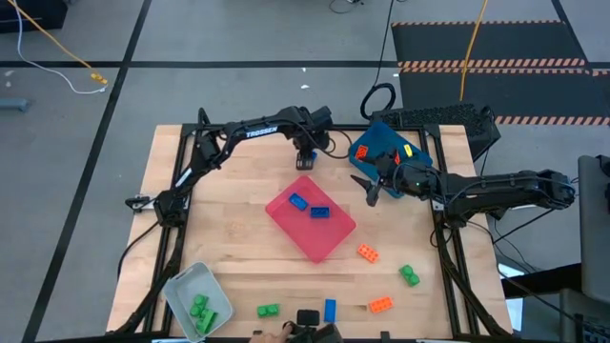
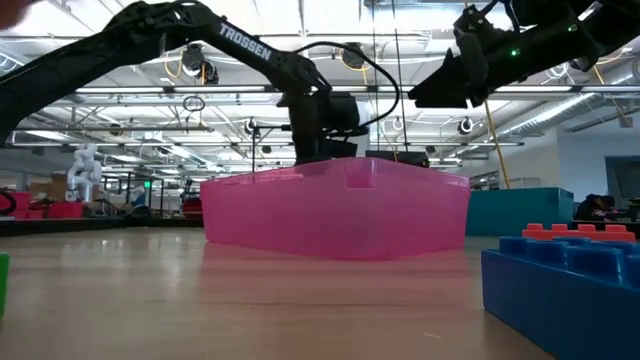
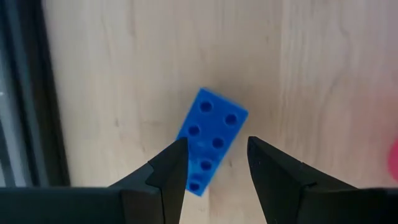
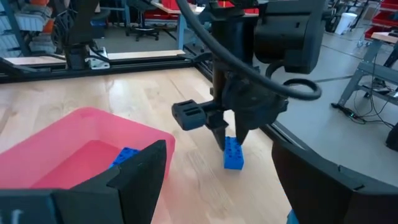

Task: Sort & place blocks by color
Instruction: Put the blue game piece into the red bin

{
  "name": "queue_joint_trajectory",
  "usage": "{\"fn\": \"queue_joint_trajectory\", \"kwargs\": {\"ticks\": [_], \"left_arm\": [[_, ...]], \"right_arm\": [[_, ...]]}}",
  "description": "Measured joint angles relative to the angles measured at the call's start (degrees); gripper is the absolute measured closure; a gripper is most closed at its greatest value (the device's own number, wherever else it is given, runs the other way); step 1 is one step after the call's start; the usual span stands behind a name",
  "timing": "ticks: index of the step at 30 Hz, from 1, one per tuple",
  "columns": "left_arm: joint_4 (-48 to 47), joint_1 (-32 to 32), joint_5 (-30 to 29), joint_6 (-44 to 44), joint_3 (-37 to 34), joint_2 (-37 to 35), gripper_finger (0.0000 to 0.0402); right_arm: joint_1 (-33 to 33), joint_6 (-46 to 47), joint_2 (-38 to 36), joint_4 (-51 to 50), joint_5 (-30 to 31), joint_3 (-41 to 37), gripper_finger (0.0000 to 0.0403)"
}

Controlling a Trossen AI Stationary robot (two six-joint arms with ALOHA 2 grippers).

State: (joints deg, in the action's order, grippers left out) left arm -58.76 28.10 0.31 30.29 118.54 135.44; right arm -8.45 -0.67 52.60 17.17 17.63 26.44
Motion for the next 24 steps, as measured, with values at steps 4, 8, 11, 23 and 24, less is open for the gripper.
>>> {"fn": "queue_joint_trajectory", "kwargs": {"ticks": [4,8,11,23,24], "left_arm": [[0.27,0.24,-1.4,-0.38,0.0,-0.07,0.0233],[-1.87,0.35,-1.86,-2.0,0.0,0.0,0.0231],[-2.85,0.28,-1.83,-2.78,0.0,0.04,0.0216],[-4.23,1.29,-1.88,-3.6,0.0,0.09,0.0109],[-4.21,1.47,-1.84,-3.51,0.0,0.1,0.0103]], "right_arm": [[0.52,0.12,0.0,-0.75,0.02,0.0,0.0117],[1.78,2.25,0.0,-1.83,0.01,0.0,0.0117],[3.08,3.12,0.0,-2.7,0.02,0.0,0.0117],[5.18,3.9,0.0,-1.31,0.13,-0.02,0.0117],[5.18,3.9,0.0,-1.3,0.15,0.0,0.0117]]}}
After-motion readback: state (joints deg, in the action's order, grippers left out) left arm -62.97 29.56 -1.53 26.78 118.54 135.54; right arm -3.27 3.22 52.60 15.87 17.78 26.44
